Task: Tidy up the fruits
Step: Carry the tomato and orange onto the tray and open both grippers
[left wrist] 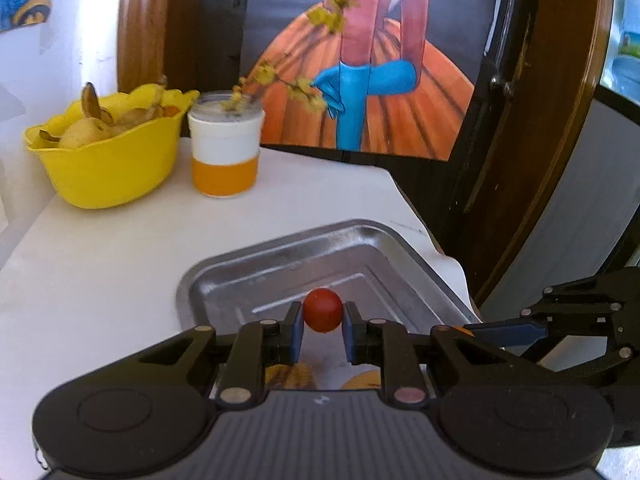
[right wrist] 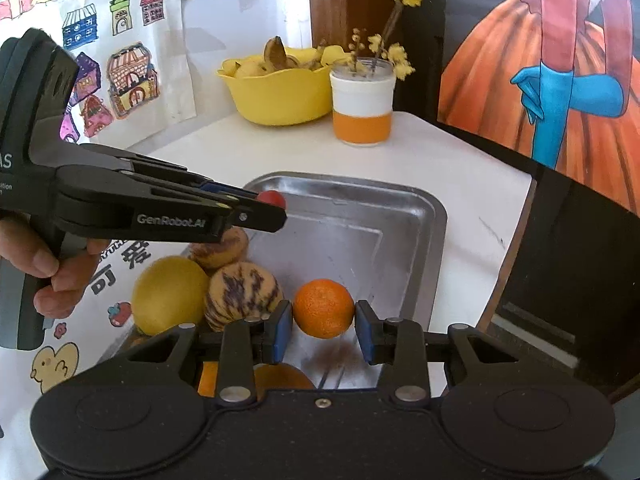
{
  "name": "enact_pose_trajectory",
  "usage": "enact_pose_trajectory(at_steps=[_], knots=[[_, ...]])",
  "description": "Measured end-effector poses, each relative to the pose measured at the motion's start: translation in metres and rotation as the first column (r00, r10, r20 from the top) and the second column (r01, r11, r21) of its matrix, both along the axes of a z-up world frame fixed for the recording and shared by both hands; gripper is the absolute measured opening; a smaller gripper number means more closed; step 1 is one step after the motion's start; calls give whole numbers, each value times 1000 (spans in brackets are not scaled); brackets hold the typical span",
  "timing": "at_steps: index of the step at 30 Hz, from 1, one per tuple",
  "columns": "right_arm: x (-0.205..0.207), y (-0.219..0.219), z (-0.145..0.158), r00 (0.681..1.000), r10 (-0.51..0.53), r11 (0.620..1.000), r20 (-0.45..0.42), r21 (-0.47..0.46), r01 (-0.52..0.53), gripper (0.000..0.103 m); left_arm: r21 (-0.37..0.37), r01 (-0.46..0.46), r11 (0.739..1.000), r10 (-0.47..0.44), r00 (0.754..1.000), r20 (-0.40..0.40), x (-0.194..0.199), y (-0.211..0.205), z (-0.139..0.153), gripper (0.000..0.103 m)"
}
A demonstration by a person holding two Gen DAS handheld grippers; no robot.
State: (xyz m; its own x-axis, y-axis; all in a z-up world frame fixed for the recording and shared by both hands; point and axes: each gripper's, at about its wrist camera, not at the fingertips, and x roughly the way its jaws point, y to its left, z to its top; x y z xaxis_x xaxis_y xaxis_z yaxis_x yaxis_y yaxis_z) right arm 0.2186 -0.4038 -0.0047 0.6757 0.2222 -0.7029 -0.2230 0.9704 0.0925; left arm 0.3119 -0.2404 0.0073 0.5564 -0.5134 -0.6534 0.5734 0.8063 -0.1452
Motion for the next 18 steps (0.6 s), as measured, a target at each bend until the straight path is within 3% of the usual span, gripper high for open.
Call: enact_pose_trajectory(at_steps=[10, 16, 18], knots=[[-4, -7, -8, 1000, -22, 999, -2, 27, 22, 39, 36, 4, 999, -2, 998, -58, 3, -11, -10, 27], [-16, -7, 2, 998, -55, 998, 43, 29, 53, 49, 7, -26, 1000, 26, 998, -51, -3, -4, -1, 44], [-21, -6, 7, 996, -67, 997, 63, 28, 65, 58, -5, -44, 999, 44, 998, -35, -7, -1, 4, 71]])
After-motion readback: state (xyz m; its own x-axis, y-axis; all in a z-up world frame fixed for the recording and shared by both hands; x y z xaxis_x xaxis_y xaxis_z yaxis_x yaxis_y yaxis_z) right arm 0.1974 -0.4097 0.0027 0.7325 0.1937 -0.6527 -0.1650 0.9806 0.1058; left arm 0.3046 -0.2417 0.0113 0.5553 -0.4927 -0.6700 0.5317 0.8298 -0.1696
